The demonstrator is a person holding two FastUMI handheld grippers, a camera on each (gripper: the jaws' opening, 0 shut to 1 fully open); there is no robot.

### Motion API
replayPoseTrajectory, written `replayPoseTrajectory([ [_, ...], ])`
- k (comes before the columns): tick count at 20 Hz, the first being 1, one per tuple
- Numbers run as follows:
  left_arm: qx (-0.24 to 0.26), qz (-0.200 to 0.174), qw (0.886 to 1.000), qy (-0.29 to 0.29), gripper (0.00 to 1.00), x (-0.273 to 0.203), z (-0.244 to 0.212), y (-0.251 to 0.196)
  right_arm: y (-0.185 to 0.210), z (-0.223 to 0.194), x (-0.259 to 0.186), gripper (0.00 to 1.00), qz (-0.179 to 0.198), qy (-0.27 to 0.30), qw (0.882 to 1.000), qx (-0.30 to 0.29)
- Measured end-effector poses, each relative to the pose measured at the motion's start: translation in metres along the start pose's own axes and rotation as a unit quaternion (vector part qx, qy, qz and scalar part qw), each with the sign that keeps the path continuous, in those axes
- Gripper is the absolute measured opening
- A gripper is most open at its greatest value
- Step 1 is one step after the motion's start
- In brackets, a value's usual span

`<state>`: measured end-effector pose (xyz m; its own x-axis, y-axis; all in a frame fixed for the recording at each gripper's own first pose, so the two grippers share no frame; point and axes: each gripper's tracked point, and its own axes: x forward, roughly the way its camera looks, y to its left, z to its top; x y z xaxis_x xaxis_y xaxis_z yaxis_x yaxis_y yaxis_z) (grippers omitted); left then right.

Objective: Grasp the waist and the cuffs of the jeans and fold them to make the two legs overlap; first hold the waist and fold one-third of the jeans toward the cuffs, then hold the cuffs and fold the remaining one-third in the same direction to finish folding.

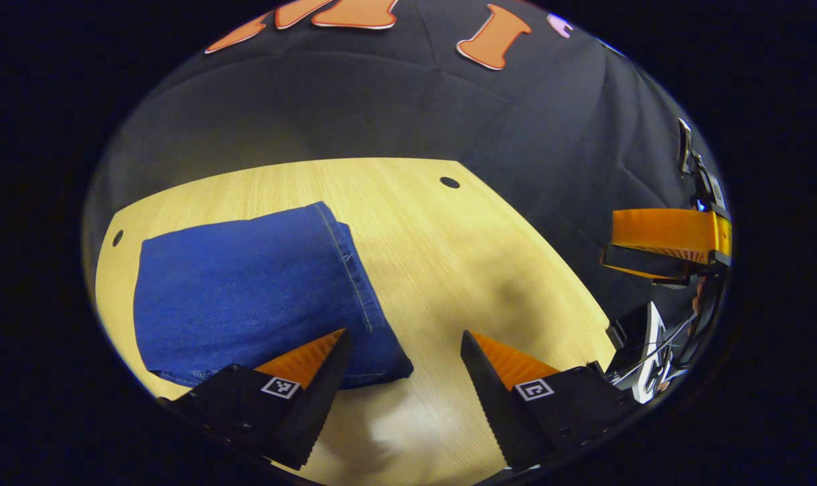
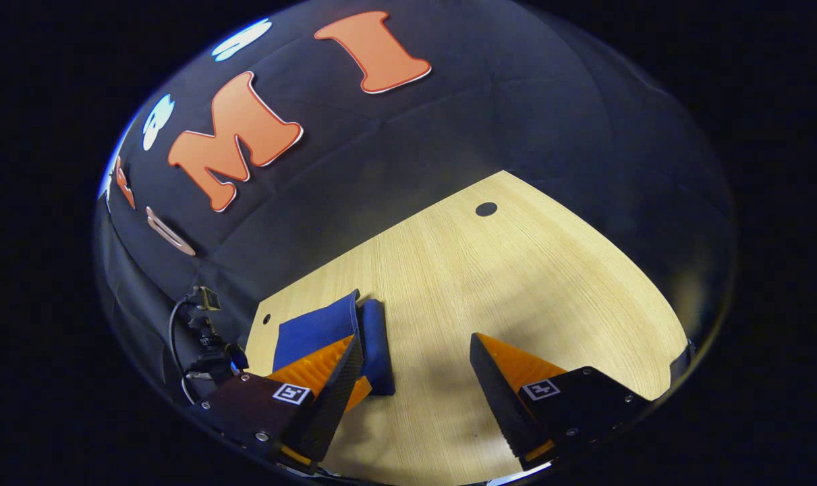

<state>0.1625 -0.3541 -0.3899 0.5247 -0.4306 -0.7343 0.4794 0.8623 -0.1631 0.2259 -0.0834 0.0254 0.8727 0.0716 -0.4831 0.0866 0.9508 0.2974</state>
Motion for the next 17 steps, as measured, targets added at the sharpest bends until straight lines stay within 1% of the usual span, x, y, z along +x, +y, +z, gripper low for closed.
replayPoseTrajectory([
  [2,0.009,0.011,0.999,-0.039,0.99,-0.021,0.017,0.005,0.000,-0.004,-0.002,0.98,-0.004,0.002,1.000,-0.008],
  [4,0.002,0.022,0.997,-0.074,0.98,-0.057,0.038,0.016,0.004,-0.007,-0.002,0.98,-0.007,0.005,1.000,-0.014],
  [7,-0.015,0.058,0.989,-0.136,0.98,-0.114,0.074,0.048,0.019,-0.010,-0.003,0.98,0.001,0.009,0.999,-0.030],
  [9,-0.027,0.090,0.979,-0.182,0.98,-0.161,0.092,0.071,0.029,-0.007,-0.007,0.98,-0.003,0.002,0.999,-0.054],
  [11,-0.033,0.113,0.968,-0.220,0.98,-0.203,0.105,0.095,0.041,0.002,-0.015,0.98,-0.002,-0.016,0.997,-0.075],
  [12,-0.030,0.124,0.964,-0.232,0.98,-0.223,0.106,0.107,0.048,0.008,-0.019,0.98,-0.003,-0.029,0.996,-0.086],
  [13,-0.024,0.144,0.959,-0.242,0.97,-0.238,0.103,0.122,0.058,0.014,-0.024,0.98,-0.005,-0.043,0.994,-0.099],
  [15,-0.012,0.191,0.944,-0.269,0.98,-0.279,0.101,0.151,0.079,0.026,-0.036,0.98,-0.007,-0.075,0.989,-0.128],
  [17,0.004,0.238,0.923,-0.301,0.97,-0.332,0.101,0.177,0.097,0.038,-0.052,0.98,-0.005,-0.119,0.981,-0.154],
])
